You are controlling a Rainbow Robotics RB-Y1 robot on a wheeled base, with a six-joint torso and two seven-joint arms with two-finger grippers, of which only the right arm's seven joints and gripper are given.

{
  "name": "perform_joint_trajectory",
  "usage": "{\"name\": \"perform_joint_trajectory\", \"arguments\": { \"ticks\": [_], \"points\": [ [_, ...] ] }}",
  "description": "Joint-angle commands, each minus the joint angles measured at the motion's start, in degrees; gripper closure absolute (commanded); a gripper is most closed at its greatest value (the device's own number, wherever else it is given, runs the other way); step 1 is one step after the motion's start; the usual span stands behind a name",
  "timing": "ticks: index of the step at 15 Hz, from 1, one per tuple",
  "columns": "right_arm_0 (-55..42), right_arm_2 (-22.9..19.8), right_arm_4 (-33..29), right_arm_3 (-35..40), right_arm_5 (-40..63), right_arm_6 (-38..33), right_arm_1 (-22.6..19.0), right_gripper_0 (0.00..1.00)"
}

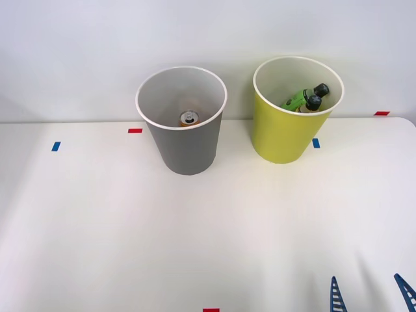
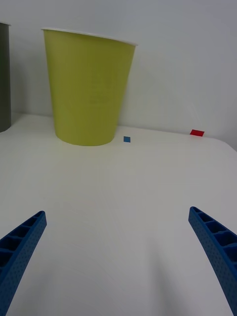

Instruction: Put cans in the gray bin, plastic bottles in the light green bin

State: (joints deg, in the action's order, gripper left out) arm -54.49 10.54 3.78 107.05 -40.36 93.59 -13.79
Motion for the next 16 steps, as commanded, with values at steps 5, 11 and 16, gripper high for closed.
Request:
{"name": "perform_joint_trajectory", "arguments": {
  "ticks": [5,11,16],
  "points": [
    [0.0,0.0,0.0,0.0,0.0,0.0,0.0,0.00],
    [0.0,0.0,0.0,0.0,0.0,0.0,0.0,0.00],
    [0.0,0.0,0.0,0.0,0.0,0.0,0.0,0.00]
  ]
}}
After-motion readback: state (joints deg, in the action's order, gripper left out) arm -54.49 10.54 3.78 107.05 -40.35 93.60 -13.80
